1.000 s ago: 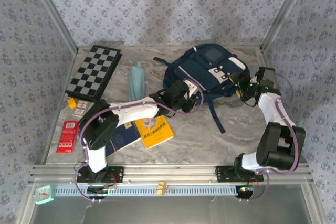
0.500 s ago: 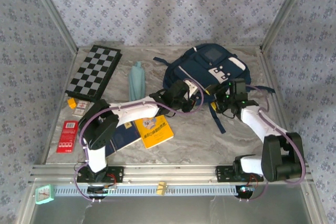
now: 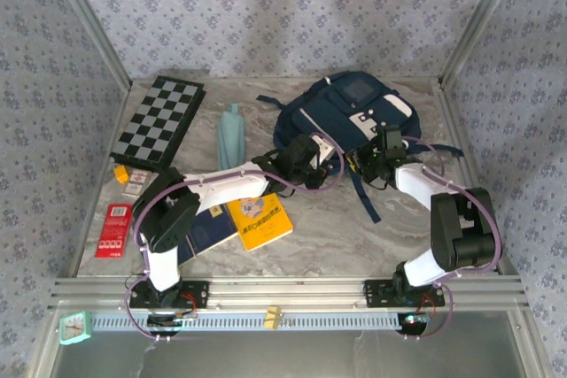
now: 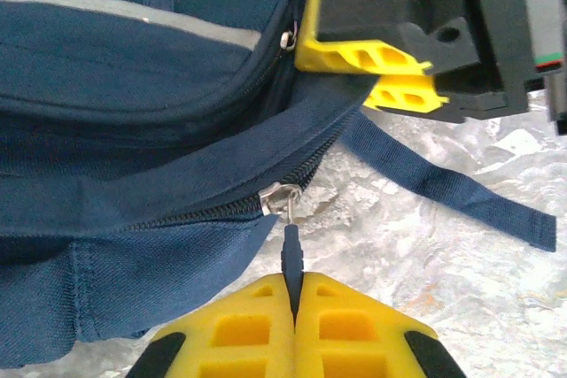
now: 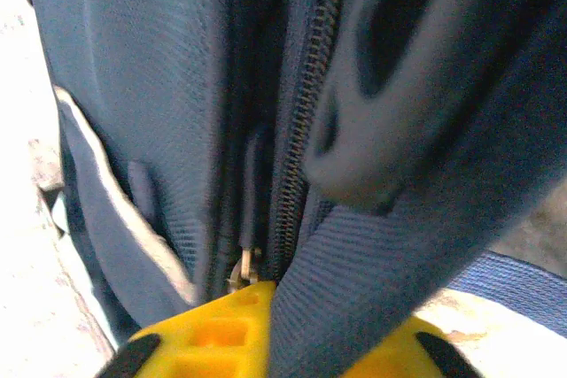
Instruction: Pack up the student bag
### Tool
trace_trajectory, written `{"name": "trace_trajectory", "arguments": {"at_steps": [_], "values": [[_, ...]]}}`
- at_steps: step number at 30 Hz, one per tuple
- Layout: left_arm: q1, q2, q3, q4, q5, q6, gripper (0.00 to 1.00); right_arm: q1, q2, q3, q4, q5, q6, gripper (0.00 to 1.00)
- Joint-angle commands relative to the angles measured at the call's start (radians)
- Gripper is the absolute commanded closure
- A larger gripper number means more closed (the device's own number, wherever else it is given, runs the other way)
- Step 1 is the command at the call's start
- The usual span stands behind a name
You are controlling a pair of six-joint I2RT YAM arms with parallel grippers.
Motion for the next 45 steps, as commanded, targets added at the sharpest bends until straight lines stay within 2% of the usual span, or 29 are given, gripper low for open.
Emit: {"name": "trace_trajectory", "arguments": {"at_steps": [1, 8, 13, 15, 22, 25, 30, 34, 39, 43, 45], "values": [[0.002, -0.057, -0.012, -0.012, -0.032, 0.04, 1.0, -0.026, -0.013, 0.05, -0.073, -0.028, -0.14, 1.0], [0.054, -0.116, -0.103, -0.038, -0.029, 0.059, 1.0, -0.14, -0.033, 0.084, -0.185, -0.157, -0.336, 1.0], [0.055, -0.138, -0.12, -0.07, -0.003, 0.032, 1.0, -0.179, -0.013, 0.166, -0.262, -0.159, -0.46, 1.0], [0.037, -0.141, -0.121, -0.058, 0.035, 0.013, 1.0, -0.198, 0.022, 0.231, -0.294, -0.158, -0.501, 1.0], [-0.081, -0.07, -0.026, -0.043, 0.045, -0.021, 1.0, -0.252, 0.193, 0.497, -0.433, -0.152, -0.609, 0.99], [-0.088, -0.024, 0.027, -0.021, 0.064, -0.049, 1.0, -0.257, 0.237, 0.541, -0.461, -0.181, -0.619, 0.93], [-0.08, 0.028, 0.099, -0.051, 0.0, -0.043, 1.0, -0.262, 0.173, 0.484, -0.475, -0.175, -0.625, 0.54], [-0.067, 0.034, 0.113, -0.059, -0.003, -0.053, 1.0, -0.258, 0.054, 0.332, -0.442, -0.21, -0.562, 0.37], [-0.067, 0.039, 0.113, -0.032, 0.029, -0.052, 1.0, -0.207, -0.079, 0.12, -0.32, -0.252, -0.362, 0.3], [-0.067, 0.051, 0.132, -0.04, 0.04, -0.047, 1.0, -0.121, -0.128, 0.025, -0.216, -0.184, -0.236, 0.29], [-0.067, 0.052, 0.138, -0.038, 0.041, -0.045, 1.0, -0.085, -0.116, -0.001, -0.167, -0.129, -0.196, 0.32]]}}
